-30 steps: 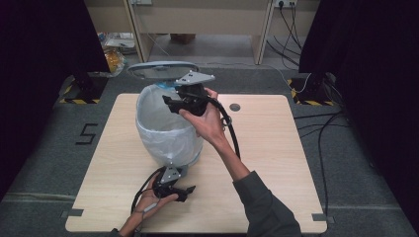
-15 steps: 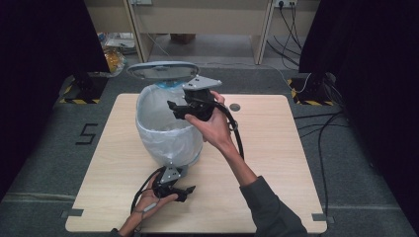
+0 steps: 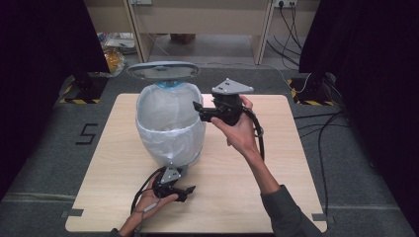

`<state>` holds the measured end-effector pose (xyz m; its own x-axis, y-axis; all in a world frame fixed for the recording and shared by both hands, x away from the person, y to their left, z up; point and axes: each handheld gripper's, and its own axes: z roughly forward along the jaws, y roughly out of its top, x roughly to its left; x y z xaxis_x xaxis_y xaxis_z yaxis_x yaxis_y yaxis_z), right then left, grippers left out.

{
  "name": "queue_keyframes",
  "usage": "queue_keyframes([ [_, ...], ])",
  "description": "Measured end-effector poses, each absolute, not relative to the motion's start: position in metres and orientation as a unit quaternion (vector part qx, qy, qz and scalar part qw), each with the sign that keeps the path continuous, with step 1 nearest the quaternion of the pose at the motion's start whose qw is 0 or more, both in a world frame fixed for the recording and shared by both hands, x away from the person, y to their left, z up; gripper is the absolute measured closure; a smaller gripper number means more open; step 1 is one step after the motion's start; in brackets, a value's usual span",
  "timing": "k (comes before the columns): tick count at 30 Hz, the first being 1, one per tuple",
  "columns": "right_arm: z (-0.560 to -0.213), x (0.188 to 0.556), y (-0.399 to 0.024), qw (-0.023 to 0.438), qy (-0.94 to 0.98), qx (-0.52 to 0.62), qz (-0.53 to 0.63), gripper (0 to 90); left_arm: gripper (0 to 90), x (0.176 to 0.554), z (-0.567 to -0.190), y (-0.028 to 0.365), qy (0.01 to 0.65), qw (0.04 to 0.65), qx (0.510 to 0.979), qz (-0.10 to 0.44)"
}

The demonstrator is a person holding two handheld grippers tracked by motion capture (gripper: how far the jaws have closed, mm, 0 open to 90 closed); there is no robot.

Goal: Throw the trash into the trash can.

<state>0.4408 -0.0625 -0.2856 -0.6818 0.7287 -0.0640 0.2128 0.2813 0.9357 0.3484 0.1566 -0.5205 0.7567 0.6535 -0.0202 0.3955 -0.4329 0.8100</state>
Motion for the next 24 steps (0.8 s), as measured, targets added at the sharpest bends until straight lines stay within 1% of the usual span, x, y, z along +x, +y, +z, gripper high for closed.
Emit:
queue_keyframes([
  [5, -0.292, 0.438, -0.089, 0.247, 0.749, 0.331, 0.518, 29.1, 17.7, 0.348, -0.52, 0.157, 0.315, 0.428, 0.834, 0.151],
  [12, -0.302, 0.431, -0.121, 0.26, 0.743, 0.347, 0.51, 27.2, 17.7, 0.348, -0.521, 0.156, 0.316, 0.429, 0.832, 0.151],
  [21, -0.322, 0.423, -0.153, 0.274, 0.737, 0.369, 0.496, 26.5, 17.7, 0.348, -0.521, 0.156, 0.316, 0.429, 0.833, 0.152],
  [24, -0.337, 0.419, -0.165, 0.275, 0.733, 0.383, 0.491, 25.6, 17.7, 0.348, -0.521, 0.156, 0.316, 0.429, 0.832, 0.152],
])
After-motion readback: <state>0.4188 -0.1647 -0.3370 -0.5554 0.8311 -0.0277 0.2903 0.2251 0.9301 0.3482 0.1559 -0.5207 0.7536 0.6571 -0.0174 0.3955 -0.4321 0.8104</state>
